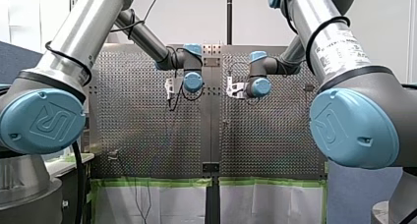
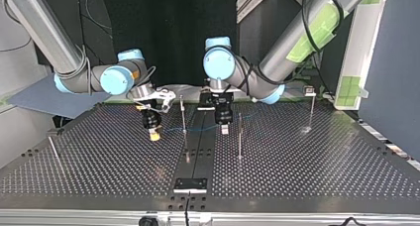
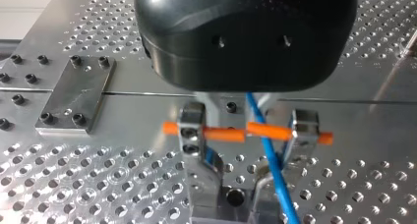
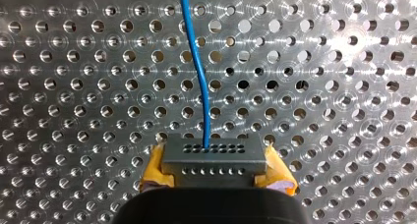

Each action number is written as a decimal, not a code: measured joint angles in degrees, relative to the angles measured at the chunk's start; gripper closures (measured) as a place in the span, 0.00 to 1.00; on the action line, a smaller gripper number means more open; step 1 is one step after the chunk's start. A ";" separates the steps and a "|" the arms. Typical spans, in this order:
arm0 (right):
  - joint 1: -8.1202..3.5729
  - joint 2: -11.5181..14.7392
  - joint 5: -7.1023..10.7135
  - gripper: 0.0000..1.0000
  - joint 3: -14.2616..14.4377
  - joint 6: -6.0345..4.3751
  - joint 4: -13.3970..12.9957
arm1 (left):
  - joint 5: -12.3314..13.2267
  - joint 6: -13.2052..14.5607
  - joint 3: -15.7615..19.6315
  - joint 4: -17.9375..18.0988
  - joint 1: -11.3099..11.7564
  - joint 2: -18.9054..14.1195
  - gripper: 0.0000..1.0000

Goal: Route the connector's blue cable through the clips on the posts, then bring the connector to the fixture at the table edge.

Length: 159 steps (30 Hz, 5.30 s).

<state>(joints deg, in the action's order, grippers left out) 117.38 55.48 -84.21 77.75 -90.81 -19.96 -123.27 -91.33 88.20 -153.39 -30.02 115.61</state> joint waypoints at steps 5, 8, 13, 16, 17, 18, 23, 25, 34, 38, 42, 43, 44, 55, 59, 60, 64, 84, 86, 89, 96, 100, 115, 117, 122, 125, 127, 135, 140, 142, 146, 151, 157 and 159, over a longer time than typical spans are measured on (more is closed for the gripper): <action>0.00 -0.02 0.00 1.00 0.00 0.02 0.02 | 0.52 -1.25 0.01 -0.03 0.09 0.00 1.00; 0.00 -0.03 0.00 1.00 0.00 0.06 0.15 | 1.27 -2.51 0.02 -0.02 0.10 0.00 1.00; 0.00 -0.05 0.00 1.00 0.00 0.08 0.38 | 0.85 -3.50 0.02 -0.08 0.12 0.00 1.00; 0.00 -0.06 0.00 1.00 0.01 0.11 0.93 | 0.69 -3.40 0.13 -0.11 0.07 0.00 1.00; 0.00 -0.06 0.00 1.00 0.02 0.14 1.23 | 0.65 -3.29 0.19 -0.12 0.04 0.00 1.00; 0.00 -0.06 -0.05 1.00 0.02 0.24 1.69 | 0.61 -3.16 0.28 -0.14 0.01 0.01 1.00; 0.11 -0.06 -1.31 1.00 0.78 0.91 3.76 | 0.56 -2.82 1.04 -0.12 -0.13 0.06 1.00; 0.20 -0.05 -2.09 1.00 1.21 1.03 4.02 | 0.56 -2.75 1.29 -0.10 -0.20 0.08 1.00; 0.59 0.03 -4.30 1.00 2.39 1.93 5.16 | 1.03 -2.27 4.57 2.44 -0.70 0.27 1.00; 0.61 0.45 -4.64 1.00 3.46 2.19 5.05 | 1.14 -1.99 6.31 2.96 -1.09 1.26 1.00; 0.73 1.47 -4.70 1.00 5.11 2.33 4.50 | 1.10 -1.70 7.25 3.47 -1.75 3.13 1.00; 0.77 1.73 -4.70 1.00 5.54 2.36 4.34 | 1.08 -1.70 7.42 3.72 -1.91 3.40 1.00; 0.83 2.08 -4.70 1.00 6.12 2.40 4.09 | 1.07 -1.71 7.53 3.92 -2.01 3.54 1.00; 1.29 4.84 -4.63 1.00 11.57 2.63 0.58 | 0.81 -1.64 8.71 5.45 -3.37 4.03 1.00; 1.35 5.50 -4.62 1.00 13.28 2.69 -0.84 | 0.80 -1.61 8.79 5.47 -3.90 4.05 1.00; 1.37 5.67 -4.61 1.00 13.87 2.70 -1.28 | 0.80 -1.62 8.80 5.45 -4.10 4.06 1.00; 1.28 5.94 -4.59 1.00 15.68 2.67 -2.58 | 0.62 -1.59 9.03 5.42 -4.71 4.11 1.00; 2.63 6.95 -4.12 1.00 19.84 4.26 -3.82 | -0.42 -1.47 12.00 6.96 -5.20 4.12 1.00; 2.62 6.96 -4.15 1.00 20.62 4.14 -4.13 | -0.39 -1.44 12.44 7.19 -5.19 4.12 1.00; 2.39 6.96 -4.11 1.00 21.92 3.61 -5.10 | -0.28 -1.41 12.91 7.45 -5.12 4.11 1.00; 1.72 6.91 -4.00 1.00 23.87 2.29 -7.60 | 0.07 -0.83 13.10 7.53 -4.86 4.12 1.00; 1.32 6.88 -4.08 1.00 24.11 1.89 -7.85 | 0.41 -0.64 13.01 7.57 -4.72 4.52 1.00; 0.01 6.77 -4.71 1.00 24.57 1.41 -9.56 | 2.06 -1.45 10.94 9.72 -4.41 10.28 1.00; -0.22 6.76 -4.79 1.00 24.58 1.35 -9.54 | 2.04 -1.46 10.82 9.70 -4.29 10.41 1.00; -0.99 6.73 -5.62 1.00 24.59 1.21 -9.43 | 2.04 -1.41 10.69 9.68 -4.20 10.50 1.00; -1.32 6.71 -6.00 1.00 24.64 1.11 -9.37 | 2.18 -1.33 10.51 9.66 -4.14 10.48 1.00; -1.50 6.66 -6.14 1.00 24.76 1.08 -9.36 | 2.36 -1.00 10.33 9.59 -4.12 10.50 1.00; -1.40 6.32 -6.02 1.00 25.99 1.66 -10.62 | 3.02 -0.28 9.63 9.32 -4.17 10.48 1.00; -1.30 5.82 -4.90 1.00 26.22 2.46 -11.27 | 3.22 0.05 9.13 9.06 -4.58 10.49 1.00; -1.35 5.71 -4.24 1.00 26.21 2.59 -11.51 | 3.27 0.24 9.00 8.92 -4.79 10.50 1.00; -1.80 5.59 -3.38 1.00 26.21 2.52 -12.03 | 3.44 0.41 8.93 8.77 -5.17 10.52 1.00; -2.43 5.58 -3.12 1.00 26.20 2.35 -12.19 | 3.44 0.46 8.92 8.46 -5.46 10.54 1.00; -2.90 5.50 -3.08 1.00 26.19 2.29 -12.25 | 3.64 0.52 8.85 8.29 -5.64 10.61 1.00; -3.02 5.50 -3.08 1.00 26.20 2.26 -12.23 | 3.86 0.50 8.85 8.27 -5.66 10.63 1.00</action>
<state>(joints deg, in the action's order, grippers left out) 114.36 60.98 -87.29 103.94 -88.54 -32.19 -119.41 -90.83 97.05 -145.11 -35.68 126.23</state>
